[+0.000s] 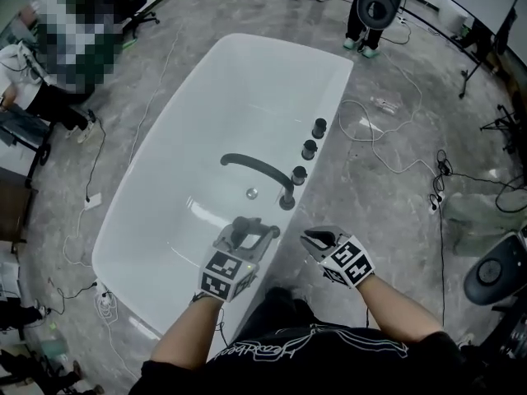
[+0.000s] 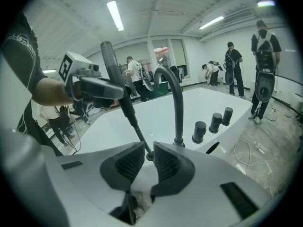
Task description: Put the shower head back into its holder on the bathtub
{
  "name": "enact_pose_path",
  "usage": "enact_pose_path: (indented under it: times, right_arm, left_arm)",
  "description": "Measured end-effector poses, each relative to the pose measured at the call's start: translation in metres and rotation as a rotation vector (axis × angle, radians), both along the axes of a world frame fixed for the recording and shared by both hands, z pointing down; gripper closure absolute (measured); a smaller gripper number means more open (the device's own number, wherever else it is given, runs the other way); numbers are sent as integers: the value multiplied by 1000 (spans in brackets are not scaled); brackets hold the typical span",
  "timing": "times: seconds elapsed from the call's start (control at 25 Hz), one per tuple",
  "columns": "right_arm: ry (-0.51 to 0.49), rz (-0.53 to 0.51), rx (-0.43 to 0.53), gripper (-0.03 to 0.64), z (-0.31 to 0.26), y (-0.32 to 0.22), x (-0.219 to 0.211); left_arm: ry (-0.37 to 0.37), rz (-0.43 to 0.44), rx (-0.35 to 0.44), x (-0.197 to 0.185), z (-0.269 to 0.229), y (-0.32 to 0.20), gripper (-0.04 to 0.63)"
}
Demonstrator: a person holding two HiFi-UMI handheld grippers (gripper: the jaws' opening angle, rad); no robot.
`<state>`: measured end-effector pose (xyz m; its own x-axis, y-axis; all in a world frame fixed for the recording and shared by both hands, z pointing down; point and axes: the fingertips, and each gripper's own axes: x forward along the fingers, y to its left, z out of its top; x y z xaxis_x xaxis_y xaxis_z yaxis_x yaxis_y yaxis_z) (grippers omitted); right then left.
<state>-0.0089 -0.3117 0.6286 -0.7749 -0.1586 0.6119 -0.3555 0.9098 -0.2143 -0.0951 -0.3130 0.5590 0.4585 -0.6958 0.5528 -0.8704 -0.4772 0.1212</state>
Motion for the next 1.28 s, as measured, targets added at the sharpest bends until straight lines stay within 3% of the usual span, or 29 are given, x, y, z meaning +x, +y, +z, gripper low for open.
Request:
enact_pose_path:
  times: [0.32, 0.8, 1.28]
  right_arm:
    - [4, 15, -12, 557, 8, 6, 8]
    - [3, 29, -56, 560, 32, 15, 7]
    - [50, 34, -67, 561, 48, 32, 10]
  left_arm:
    - [-30, -36, -27, -2, 67, -9, 463]
    - [-169, -1, -54, 18, 155, -4, 463]
    - [-208, -7, -62, 5, 194, 1, 463]
